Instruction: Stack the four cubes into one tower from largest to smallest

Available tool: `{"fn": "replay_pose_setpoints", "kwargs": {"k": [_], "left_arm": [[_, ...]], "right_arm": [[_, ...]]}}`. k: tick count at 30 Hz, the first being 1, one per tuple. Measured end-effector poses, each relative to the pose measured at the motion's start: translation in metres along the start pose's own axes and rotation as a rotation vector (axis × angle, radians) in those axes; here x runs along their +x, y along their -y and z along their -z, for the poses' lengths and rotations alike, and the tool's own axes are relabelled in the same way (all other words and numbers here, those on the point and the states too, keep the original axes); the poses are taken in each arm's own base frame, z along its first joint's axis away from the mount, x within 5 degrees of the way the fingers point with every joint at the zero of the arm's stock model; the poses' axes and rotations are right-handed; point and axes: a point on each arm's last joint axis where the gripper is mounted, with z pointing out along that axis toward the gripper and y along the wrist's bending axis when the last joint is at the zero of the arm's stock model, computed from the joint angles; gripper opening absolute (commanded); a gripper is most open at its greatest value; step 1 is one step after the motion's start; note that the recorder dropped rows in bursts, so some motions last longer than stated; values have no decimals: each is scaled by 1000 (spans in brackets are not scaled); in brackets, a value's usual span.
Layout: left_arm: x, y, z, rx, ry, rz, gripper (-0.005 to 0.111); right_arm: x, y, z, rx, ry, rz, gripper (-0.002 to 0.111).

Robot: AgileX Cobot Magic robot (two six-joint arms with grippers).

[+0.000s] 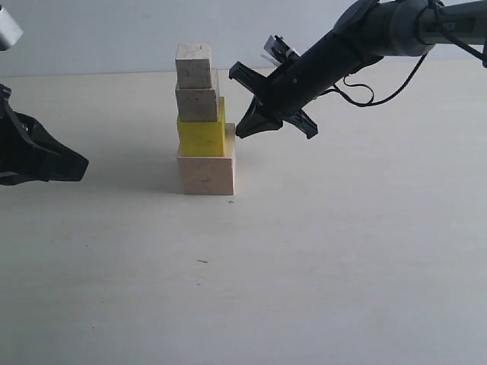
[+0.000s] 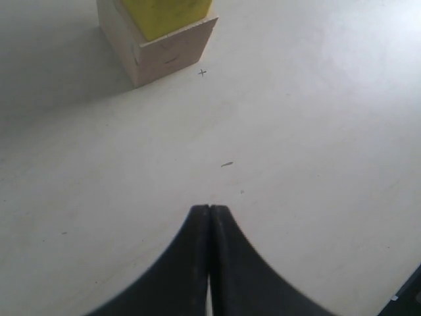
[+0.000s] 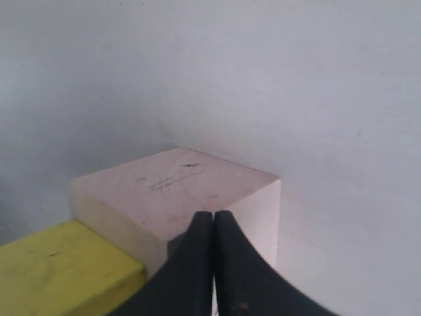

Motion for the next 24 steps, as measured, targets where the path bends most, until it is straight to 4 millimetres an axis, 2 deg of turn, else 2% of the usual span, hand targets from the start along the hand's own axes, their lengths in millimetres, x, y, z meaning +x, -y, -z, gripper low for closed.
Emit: {"fn": "replay_pose_setpoints", "kwargs": {"k": [24], "left_arm": [[0,0,0,0,0,0,0]], "right_arm": [[-1,-3,0,-36,7,28,0]]}}
